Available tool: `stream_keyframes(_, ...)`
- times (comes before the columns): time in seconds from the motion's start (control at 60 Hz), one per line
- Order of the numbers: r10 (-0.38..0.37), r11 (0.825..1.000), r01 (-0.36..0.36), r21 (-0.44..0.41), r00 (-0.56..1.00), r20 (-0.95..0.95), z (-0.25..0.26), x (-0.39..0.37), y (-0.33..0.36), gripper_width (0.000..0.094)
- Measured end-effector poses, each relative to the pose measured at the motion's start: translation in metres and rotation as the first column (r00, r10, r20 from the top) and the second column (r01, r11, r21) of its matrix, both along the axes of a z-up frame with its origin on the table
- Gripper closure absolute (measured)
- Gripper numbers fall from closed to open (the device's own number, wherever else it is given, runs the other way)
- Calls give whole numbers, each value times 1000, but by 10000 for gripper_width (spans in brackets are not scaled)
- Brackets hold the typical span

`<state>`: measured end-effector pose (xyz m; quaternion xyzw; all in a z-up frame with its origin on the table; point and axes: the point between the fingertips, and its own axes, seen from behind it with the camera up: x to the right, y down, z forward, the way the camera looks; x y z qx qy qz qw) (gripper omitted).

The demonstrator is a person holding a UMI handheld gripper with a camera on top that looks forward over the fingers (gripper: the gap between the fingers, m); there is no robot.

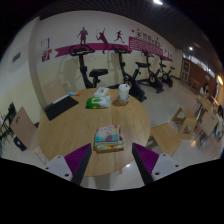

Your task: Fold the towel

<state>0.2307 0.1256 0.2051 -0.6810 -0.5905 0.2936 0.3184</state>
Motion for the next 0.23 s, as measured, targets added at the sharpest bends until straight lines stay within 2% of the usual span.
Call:
stream_keyframes(0.05,12,999,-12,34,1000,4,0,2,2,78)
stream_keyframes(0.15,33,999,-33,18,999,5,-4,2,-11,81)
stream_keyframes(0.233,20,999,-20,36,1000,-16,1,0,-8,76)
